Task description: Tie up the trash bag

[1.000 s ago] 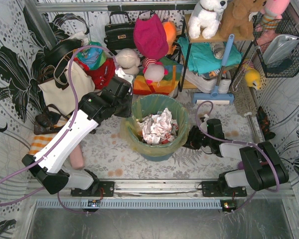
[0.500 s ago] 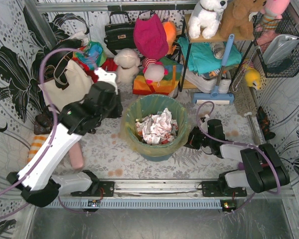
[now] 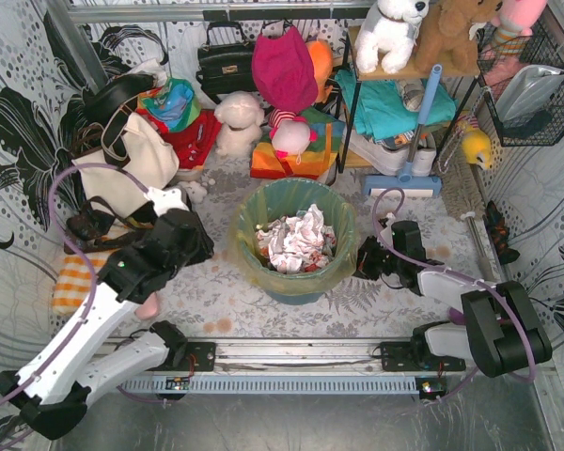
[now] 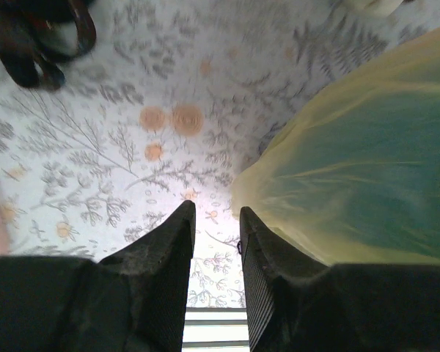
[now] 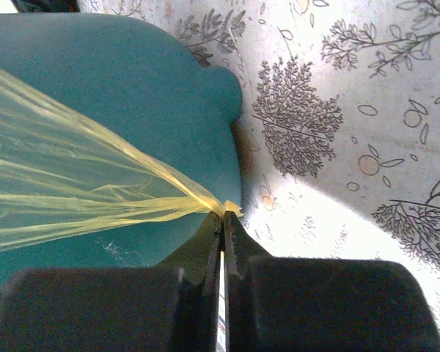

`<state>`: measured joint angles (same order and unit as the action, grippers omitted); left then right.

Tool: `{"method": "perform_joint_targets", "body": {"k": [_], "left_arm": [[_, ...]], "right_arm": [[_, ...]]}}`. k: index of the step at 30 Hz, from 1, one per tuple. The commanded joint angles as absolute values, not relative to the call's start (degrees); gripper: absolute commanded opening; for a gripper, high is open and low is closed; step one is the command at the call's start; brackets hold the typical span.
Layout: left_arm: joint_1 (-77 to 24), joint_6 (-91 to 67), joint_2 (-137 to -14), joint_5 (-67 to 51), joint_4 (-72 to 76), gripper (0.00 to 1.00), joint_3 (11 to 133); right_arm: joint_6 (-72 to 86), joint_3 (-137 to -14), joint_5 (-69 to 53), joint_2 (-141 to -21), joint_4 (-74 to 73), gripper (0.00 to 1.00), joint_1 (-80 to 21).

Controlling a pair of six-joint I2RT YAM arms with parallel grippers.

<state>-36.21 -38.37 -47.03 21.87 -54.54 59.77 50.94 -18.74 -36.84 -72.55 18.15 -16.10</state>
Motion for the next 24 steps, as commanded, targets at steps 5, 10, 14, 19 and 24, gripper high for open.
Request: {"method": "perform_joint_targets", "body": {"k": [5, 10, 14, 19, 24], "left_arm": [[-35.7, -51.3, -40.8, 14.3, -38.3, 0.4, 39.9], [-35.6, -55.8, -38.7, 9.7, -29.7, 0.4, 30.1], [-35.5, -57.3, -36.9, 7.8, -22.8, 0.42, 23.5], [-35.1, -58.1, -36.7, 6.3, -15.0, 0.44, 17.2], [-34.8, -58.1, -39.8, 3.7, -2.9, 0.45, 11.9]], "right_arm": [[46.9, -23.7, -36.4, -69.4, 9.3, 0.0, -15.9], [45.9, -25.8, -36.0, -68.6, 5.0, 0.0, -15.9], [46.0, -26.9, -35.1, -66.8, 1.9, 0.0, -15.9], [46.0, -27.8, -33.5, -63.7, -2.4, 0.0, -15.9], [45.8, -28.3, -32.6, -62.8, -5.0, 0.0, -15.9]]}}
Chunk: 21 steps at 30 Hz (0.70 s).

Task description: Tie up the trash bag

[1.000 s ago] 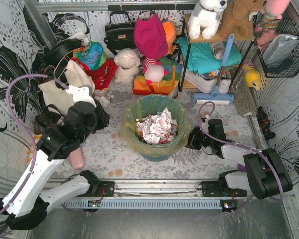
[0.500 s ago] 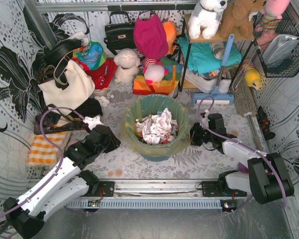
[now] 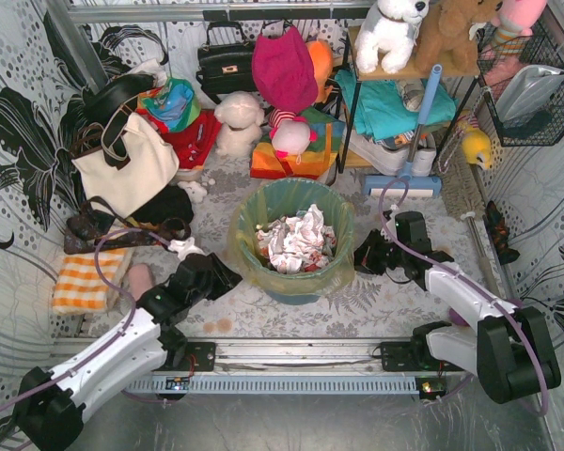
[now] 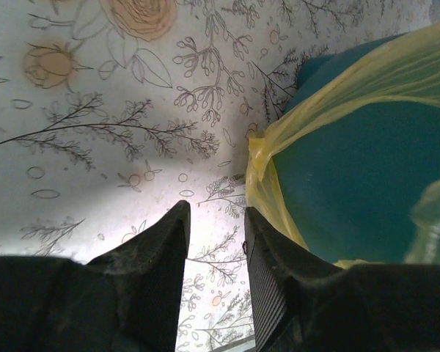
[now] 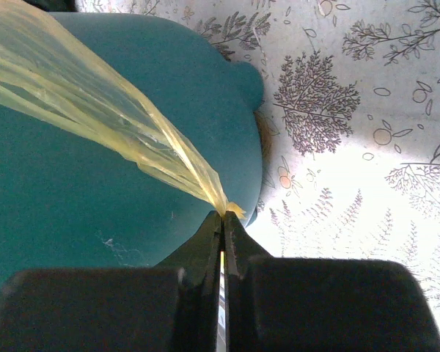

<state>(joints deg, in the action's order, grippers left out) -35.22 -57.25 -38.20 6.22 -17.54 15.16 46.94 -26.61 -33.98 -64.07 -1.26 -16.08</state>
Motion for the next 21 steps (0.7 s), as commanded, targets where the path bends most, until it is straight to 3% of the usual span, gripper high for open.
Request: {"method": "perform_joint_targets", "body": {"k": [1, 21], "left_arm": [[-34.7, -57.7, -40.3, 2.6, 0.6, 0.45, 10.5], [-32.2, -56.3, -51.8, -2.1, 25.9, 0.44, 2.3]], "right_arm": [[45.9, -28.4, -32.4, -62.7, -5.3, 0.0, -15.9], [45.9, -30.8, -30.2, -62.6, -9.9, 0.0, -15.9]]}}
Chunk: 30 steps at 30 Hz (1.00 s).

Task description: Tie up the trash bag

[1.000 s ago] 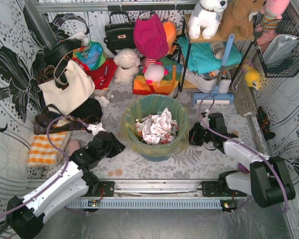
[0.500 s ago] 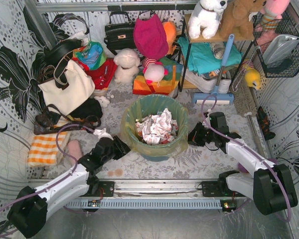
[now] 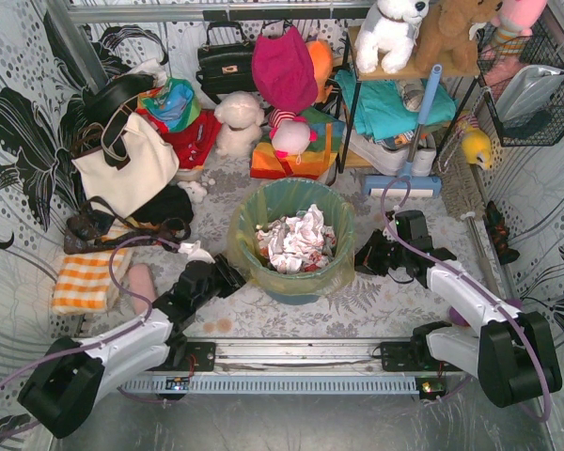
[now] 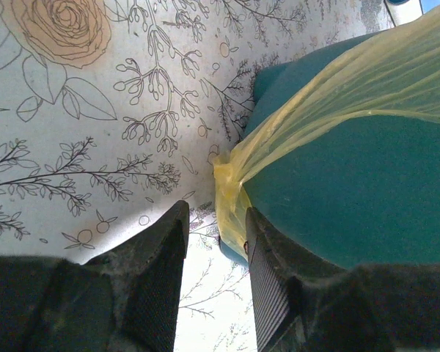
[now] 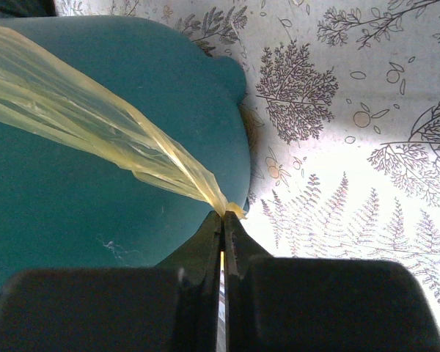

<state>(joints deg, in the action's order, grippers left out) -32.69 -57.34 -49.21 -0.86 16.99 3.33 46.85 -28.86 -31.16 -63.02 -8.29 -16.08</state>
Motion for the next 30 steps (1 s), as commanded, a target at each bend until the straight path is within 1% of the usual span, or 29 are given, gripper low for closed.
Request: {"method": "perform_joint_targets", "body": {"k": [1, 4, 10, 22, 30], "left_arm": [[-32.1, -55.9, -53.0, -2.6, 27.7, 0.44, 2.2], [-31.8, -55.5, -56.1, -4.4, 31.9, 0.43, 2.1], [-31.8, -55.3, -60.1, -6.6, 36.0, 0.39, 2.2], [-31.8, -55.1, -63.7, -6.8, 38.6, 0.32, 2.5], [-31.8, -55.8, -67.1, -7.9, 40.7, 0.2, 2.7]], "right_arm": [[46.1, -30.7, -30.0, -62.6, -10.0, 0.0, -15.9], [46.6, -30.4, -29.7, -62.7, -10.1, 0.0, -15.9], [46.4, -31.4, -29.0, -63.0, -11.6, 0.0, -15.8], [46.2, -32.9, -28.3, -63.7, -12.6, 0.0, -15.9], [46.2, -33.6, -28.1, -63.7, -13.1, 0.0, -15.9]]}}
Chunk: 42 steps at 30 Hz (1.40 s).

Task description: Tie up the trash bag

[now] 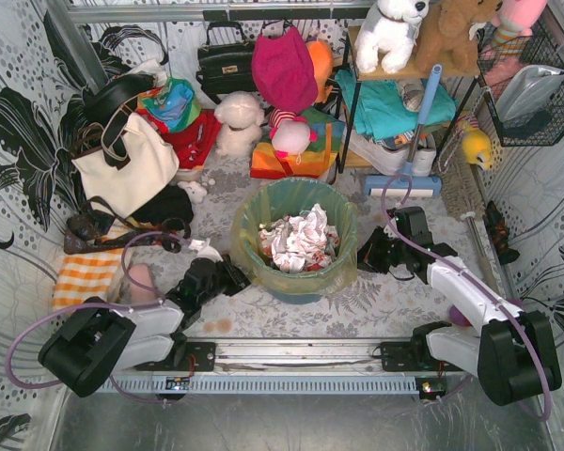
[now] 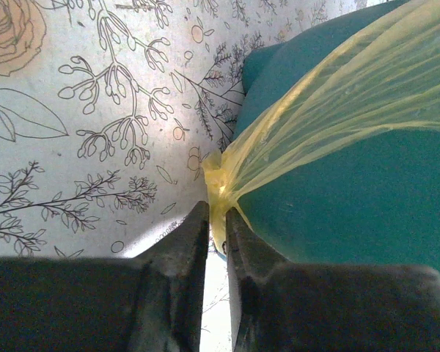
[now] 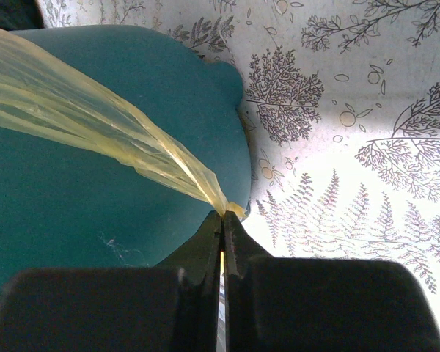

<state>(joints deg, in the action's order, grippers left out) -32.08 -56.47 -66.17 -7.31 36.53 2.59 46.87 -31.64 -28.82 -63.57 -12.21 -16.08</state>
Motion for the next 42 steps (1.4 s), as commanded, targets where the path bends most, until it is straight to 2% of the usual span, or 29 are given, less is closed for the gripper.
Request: {"method": "perform_joint_targets", "body": {"k": [1, 8, 16, 23, 34, 42], "left_arm": [[-31.8, -55.7, -67.2, -7.8, 40.8, 0.18, 2.8], [-31.8, -55.5, -61.7, -6.0, 36.3, 0.0, 3.5], [-31.7, -53.2, -44.2, 0.6, 10.1, 0.0, 8.9], [-31.8, -53.6, -31.7, 3.9, -8.7, 0.0, 12.5], [-31.8, -55.0, -29.4, 10.1, -27.3, 0.0, 20.9], [-31.8, -57.0, -28.3, 8.0, -27.3, 0.0, 21.8]], "right_arm": [[46.2, -33.7, -28.0, -63.7, -13.2, 0.0, -15.8], [46.0, -33.8, -27.0, -62.8, -14.2, 0.0, -15.9], [47.2, -33.6, -17.4, -54.1, -16.9, 0.0, -15.9], [47.3, -33.8, -14.3, -49.3, -19.4, 0.0, -15.9], [48.1, -31.9, -13.3, -44.0, -18.9, 0.0, -15.9], [48.4, -30.3, -14.1, -43.8, -17.3, 0.0, -15.9]]}}
